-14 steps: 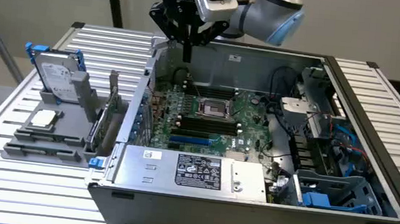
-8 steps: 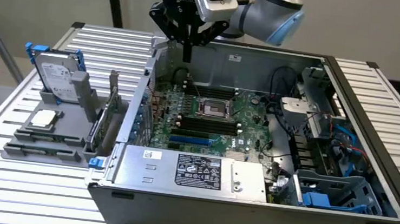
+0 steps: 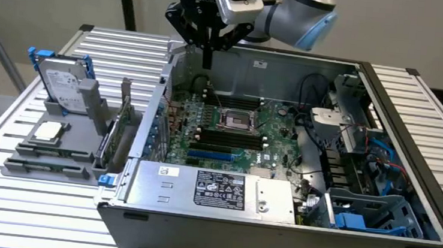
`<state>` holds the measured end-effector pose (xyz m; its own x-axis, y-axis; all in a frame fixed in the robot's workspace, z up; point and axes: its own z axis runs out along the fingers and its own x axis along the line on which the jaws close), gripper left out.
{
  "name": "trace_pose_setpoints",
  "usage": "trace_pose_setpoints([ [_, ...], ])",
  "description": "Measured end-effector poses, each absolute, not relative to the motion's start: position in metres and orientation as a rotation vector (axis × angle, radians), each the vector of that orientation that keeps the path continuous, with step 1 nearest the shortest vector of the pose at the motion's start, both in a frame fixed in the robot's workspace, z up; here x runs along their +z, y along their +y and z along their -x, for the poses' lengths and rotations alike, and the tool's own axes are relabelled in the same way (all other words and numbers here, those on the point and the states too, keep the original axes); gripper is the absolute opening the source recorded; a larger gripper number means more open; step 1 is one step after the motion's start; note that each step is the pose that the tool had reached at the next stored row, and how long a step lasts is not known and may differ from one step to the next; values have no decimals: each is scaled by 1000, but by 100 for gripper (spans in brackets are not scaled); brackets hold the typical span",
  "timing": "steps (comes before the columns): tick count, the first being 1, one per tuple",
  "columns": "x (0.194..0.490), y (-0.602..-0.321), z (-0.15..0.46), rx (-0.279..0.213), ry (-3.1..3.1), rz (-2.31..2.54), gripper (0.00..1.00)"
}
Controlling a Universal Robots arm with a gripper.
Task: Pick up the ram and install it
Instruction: 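Reach for the ram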
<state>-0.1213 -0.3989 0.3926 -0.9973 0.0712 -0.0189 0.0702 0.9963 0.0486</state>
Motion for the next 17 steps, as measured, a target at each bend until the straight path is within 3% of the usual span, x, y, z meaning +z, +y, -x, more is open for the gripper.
trace_pose_setpoints([
  [17, 388, -414, 187, 75, 3124, -111, 11],
])
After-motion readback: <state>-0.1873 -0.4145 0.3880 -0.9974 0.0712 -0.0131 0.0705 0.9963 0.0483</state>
